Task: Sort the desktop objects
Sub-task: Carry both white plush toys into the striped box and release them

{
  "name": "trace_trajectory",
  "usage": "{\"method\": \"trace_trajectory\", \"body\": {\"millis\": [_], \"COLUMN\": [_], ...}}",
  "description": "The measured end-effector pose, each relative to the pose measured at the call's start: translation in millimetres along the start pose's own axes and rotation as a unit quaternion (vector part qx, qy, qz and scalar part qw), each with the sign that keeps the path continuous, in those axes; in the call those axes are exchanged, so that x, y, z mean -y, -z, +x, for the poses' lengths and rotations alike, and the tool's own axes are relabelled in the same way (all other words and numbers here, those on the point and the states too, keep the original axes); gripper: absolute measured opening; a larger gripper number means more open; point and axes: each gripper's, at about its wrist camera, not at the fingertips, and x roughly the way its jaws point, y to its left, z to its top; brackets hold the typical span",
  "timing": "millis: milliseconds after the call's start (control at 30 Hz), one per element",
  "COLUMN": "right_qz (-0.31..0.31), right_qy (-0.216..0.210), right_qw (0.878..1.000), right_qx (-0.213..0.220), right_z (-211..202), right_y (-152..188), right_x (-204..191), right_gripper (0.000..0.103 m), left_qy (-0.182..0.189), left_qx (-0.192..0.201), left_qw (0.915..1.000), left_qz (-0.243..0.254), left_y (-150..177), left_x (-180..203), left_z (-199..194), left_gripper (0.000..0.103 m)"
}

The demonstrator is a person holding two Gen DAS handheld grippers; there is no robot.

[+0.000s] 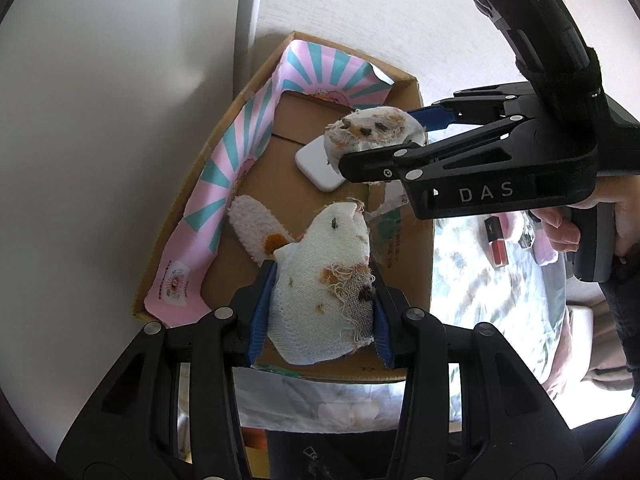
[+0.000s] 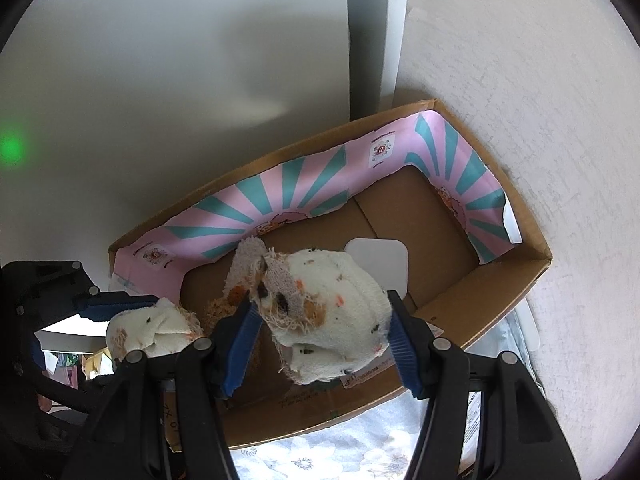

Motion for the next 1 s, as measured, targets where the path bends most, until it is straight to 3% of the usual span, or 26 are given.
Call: {"method": "trace_trajectory", "body": {"millis": [233,300,333,367,400,433,500,1000], "right_qz": [0.009,0.041,0.045,0.050,0.049,0.045,0.040,0.086], "right_qy": [-0.003,0.013,0.015,0.021,0.026,0.029,0.036,0.045], "right_qw": [1.000,0.999,0.999,0.999,0.998,0.998,0.998,0.993], "right_qx": [-0.008,-0.003,-0.005,0.000,0.010,0.018,0.025,0.064], "right_z": [5,10,12,13,13,13,12,-23], "right_y": [1,0,0,1,2,3,4,15], "right_x": [1,1,1,1,0,-1,-4,-2], "right_gripper": [0.057,0.058,0.060,0.061,0.068,0.080,0.092,0.092], "left_qy": [-0.003,0.000,-0.001,-0.006,-0.012,-0.018,-0.013,-0.019], "left_qx": [0.001,0.000,-0.009,-0.014,-0.013,0.001,0.007,0.007], "left_qw": [1.0000,1.0000,1.0000,0.9999,0.9998,0.9998,0.9998,0.9994], "left_qz": [0.007,0.001,-0.003,0.000,0.004,0.010,0.015,0.028], "left_y": [0,0,-1,-1,-1,0,0,-12], "left_x": [4,3,3,3,4,5,6,17], "left_z": [3,4,8,11,12,10,10,-3], "left_gripper": [0.039,0.041,0.049,0.083,0.103,0.103,0.103,0.103]}}
